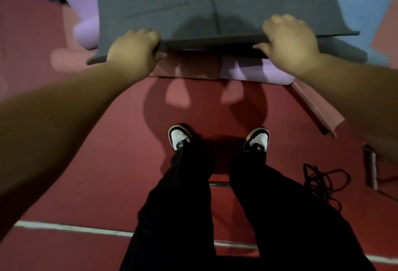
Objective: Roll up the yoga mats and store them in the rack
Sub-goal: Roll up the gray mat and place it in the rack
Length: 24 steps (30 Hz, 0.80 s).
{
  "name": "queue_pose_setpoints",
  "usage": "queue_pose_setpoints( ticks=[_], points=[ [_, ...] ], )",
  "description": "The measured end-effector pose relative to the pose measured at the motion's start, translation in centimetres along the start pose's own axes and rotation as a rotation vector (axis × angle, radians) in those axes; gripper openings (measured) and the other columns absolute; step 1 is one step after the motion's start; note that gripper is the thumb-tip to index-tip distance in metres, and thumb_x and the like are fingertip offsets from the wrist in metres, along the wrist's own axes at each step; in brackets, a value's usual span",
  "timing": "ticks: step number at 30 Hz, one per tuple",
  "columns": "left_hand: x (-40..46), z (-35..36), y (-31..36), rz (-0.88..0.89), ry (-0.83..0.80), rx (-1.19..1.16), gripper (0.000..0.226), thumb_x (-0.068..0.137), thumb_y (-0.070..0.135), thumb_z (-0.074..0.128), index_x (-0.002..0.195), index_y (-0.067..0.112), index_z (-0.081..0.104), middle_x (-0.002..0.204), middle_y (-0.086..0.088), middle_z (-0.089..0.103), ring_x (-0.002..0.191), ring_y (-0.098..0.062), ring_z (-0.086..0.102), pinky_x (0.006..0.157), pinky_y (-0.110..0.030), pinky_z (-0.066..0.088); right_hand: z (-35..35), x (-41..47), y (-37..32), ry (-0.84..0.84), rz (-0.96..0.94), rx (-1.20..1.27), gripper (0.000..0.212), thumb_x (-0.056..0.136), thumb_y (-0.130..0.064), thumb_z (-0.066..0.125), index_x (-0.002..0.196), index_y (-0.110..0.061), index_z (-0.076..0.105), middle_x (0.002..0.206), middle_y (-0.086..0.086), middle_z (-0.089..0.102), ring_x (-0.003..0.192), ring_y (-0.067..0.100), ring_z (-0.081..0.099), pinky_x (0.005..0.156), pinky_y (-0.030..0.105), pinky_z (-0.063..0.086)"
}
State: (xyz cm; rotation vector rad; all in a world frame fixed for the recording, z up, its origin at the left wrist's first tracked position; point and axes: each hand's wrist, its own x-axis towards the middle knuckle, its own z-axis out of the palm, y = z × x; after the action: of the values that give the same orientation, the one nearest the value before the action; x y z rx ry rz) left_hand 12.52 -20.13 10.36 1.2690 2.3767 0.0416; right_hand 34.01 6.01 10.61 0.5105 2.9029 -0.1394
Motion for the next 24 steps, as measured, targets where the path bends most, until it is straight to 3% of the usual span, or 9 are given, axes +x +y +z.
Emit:
queue_pose_setpoints(
  ticks=[6,10,16,24],
  points=[
    [-1.2,3.9,0.7,-0.033,-0.013,0.018,0.033,0.097,0.031,0.059,0.101,-0.001,0.053,0.117,-0.029,0.056,0.107,-0.048,0.053,0.086,-0.05,0.042,3.3,-1.7,0.2,-0.05,-0.05,0.02,0.04,0.093,-0.036,0.061,0.105,0.002,0.054,0.109,0.025,0.056,0.105,0.044,0.053,0.075,0.05,0.042],
    [-2.2,3.7,1.6,-0.013,0.016,0.064,0.036,0.097,0.033,0.059,0.104,-0.002,0.053,0.12,-0.03,0.056,0.106,-0.049,0.055,0.084,-0.049,0.043,2.8,-2.8,0.6,0.0,-0.098,-0.012,0.039,0.093,-0.038,0.061,0.102,-0.001,0.053,0.108,0.023,0.057,0.105,0.041,0.055,0.07,0.046,0.042],
    [-8.0,0.1,5.1,0.002,0.2,0.115,0.032,0.095,0.033,0.062,0.098,0.002,0.053,0.115,-0.027,0.06,0.104,-0.045,0.058,0.078,-0.043,0.042,-1.1,-8.2,0.2,0.155,-0.102,-0.054,0.035,0.092,-0.037,0.061,0.099,-0.004,0.053,0.104,0.02,0.056,0.102,0.04,0.054,0.071,0.047,0.045],
    [-21.6,-5.9,11.6,0.018,0.352,0.206,0.029,0.096,0.037,0.058,0.101,0.008,0.055,0.111,-0.017,0.059,0.103,-0.037,0.058,0.074,-0.04,0.04,-9.2,-21.6,-3.5,0.323,-0.018,-0.08,0.024,0.089,-0.031,0.065,0.097,-0.008,0.058,0.1,0.015,0.058,0.098,0.038,0.055,0.07,0.045,0.045]
  ],
)
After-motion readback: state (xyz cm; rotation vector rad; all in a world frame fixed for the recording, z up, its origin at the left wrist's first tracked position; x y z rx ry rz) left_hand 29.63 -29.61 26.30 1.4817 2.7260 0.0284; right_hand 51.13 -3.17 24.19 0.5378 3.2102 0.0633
